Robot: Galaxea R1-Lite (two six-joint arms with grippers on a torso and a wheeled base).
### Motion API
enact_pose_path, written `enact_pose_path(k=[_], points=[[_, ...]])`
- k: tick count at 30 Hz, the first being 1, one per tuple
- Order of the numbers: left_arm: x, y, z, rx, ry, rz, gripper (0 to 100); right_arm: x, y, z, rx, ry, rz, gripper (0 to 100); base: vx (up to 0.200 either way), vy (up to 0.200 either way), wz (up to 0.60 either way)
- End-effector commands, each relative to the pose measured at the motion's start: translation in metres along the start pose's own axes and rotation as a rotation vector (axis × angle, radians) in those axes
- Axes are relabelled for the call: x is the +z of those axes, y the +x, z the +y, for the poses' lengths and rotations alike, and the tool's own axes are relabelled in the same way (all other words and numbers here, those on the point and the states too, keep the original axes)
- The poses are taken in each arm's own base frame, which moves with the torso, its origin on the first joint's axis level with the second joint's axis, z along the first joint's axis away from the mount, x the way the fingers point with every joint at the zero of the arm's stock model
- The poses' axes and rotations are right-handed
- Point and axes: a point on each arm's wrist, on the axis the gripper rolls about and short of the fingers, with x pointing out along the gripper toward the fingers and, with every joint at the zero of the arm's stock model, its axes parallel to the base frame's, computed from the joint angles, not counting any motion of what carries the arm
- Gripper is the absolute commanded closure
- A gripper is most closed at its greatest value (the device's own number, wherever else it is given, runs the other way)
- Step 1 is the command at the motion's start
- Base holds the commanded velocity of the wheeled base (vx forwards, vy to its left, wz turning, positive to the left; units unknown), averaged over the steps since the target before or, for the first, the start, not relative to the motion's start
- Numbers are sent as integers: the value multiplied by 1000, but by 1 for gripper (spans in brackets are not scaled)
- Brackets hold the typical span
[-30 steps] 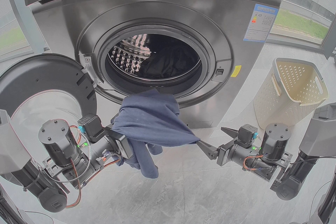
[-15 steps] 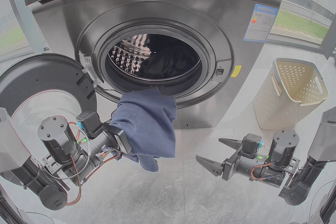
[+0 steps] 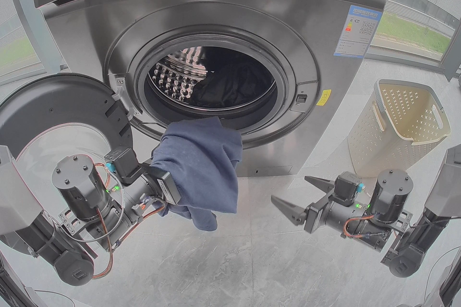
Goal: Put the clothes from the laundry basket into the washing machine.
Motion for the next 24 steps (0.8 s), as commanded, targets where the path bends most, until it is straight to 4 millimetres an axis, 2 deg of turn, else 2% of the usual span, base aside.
enact_pose_path(k=[1,10,19,24], points=[[-2,-1,1,3,-1,8,100,13,10,-17,-82,17,-73,0,0,0,0],[-4,-3,6,21,-1,24,100,18,11,-24,-108,20,-96,0,200,0,0],[-7,-5,6,22,1,36,100,18,10,-24,-108,22,-97,0,0,0,0],[-7,-5,6,22,1,36,100,18,10,-24,-108,22,-97,0,0,200,0]])
